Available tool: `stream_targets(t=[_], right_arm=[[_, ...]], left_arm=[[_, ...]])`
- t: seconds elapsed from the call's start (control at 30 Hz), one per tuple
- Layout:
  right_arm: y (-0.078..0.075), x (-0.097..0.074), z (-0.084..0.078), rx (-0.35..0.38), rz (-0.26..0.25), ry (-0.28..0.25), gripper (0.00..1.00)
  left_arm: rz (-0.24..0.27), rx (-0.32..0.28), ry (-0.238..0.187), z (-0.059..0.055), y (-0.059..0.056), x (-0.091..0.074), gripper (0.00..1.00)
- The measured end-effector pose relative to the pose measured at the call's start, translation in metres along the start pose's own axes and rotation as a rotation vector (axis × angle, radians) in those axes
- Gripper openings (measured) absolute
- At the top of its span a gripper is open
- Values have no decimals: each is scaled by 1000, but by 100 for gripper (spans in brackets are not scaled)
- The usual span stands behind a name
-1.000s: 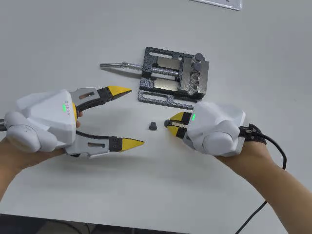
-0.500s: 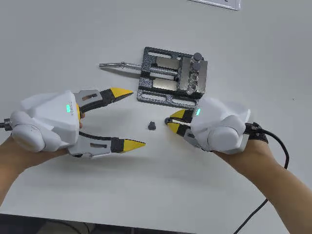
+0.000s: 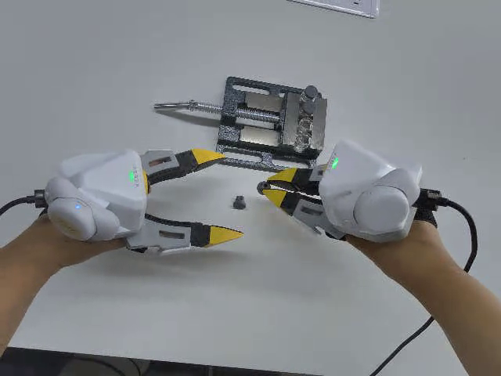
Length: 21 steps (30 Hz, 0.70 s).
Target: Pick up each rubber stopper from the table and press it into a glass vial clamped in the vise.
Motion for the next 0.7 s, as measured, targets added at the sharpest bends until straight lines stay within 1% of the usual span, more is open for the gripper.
stream_targets(t=[0.17,0.27,0.43,0.53,0.7], right_arm=[[2,-3,8,25,13,-28,6],[4,-4,12,38,21,-40,6],[6,-4,14,42,27,-46,6],[7,-4,15,46,30,-51,6],[8,-4,17,52,32,-56,6]], left_arm=[[1,1,-9,2,2,3,51],[5,-4,-8,4,3,4,44],[21,4,-9,7,5,5,34],[26,0,-15,8,7,4,28],[29,-1,-17,10,7,5,24]])
Point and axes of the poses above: the centre of the closed fingertips' face, and the gripper's own axes: x roughly forward along the fingers, y roughly to its left, z roughly out of its top, the point moved 9 cm from there along -x, roughly backward along the fingers, and after that the axes turned 9 degrees about -z, right-handed, at the moved point
